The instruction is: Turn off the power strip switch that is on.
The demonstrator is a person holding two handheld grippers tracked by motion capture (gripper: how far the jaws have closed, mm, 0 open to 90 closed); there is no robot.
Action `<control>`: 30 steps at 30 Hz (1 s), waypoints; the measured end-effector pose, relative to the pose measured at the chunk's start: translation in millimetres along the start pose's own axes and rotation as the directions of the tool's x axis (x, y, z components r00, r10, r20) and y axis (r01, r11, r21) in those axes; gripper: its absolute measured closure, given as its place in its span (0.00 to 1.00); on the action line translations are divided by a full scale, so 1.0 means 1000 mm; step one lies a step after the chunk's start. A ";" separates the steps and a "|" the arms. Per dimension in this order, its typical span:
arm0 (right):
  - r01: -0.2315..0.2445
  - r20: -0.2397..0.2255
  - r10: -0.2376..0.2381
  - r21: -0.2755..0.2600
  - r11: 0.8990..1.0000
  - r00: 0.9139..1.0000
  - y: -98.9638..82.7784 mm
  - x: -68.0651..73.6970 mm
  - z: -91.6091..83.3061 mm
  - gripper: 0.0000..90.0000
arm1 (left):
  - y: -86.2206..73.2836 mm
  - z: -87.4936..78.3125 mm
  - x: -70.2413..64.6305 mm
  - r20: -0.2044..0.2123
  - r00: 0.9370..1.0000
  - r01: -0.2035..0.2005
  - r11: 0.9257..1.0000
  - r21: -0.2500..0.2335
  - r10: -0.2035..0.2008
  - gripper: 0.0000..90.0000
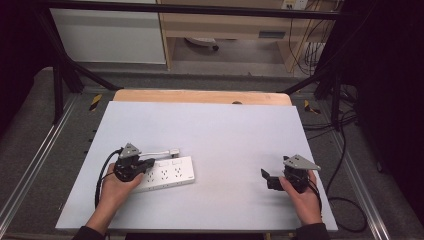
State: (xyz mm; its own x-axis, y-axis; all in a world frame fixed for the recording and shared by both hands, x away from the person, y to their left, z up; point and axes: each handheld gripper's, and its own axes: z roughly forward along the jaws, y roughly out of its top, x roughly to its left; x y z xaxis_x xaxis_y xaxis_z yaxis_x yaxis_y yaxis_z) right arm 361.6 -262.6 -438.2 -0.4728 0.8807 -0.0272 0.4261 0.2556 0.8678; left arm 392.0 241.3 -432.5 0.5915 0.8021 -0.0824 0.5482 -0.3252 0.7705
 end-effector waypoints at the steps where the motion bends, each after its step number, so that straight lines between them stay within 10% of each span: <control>1: 0.001 0.001 -0.001 0.000 1.000 1.000 0.000 0.000 0.000 0.04 | 0.000 0.000 0.000 0.000 1.000 0.001 1.000 0.000 -0.001 1.00; 30: 0.002 -0.003 -0.002 0.005 1.000 1.000 0.000 0.001 0.001 0.04 | -0.002 0.002 0.000 0.014 1.000 0.001 1.000 -0.003 -0.001 1.00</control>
State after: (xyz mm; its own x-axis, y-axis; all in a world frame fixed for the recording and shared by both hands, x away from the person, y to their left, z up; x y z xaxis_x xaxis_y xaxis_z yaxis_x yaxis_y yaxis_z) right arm 362.0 -261.8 -438.8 -0.4757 0.8792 -0.0271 0.4291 0.2589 0.8654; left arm 392.4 241.2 -434.8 0.5992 0.7952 -0.0926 0.5474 -0.3225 0.7722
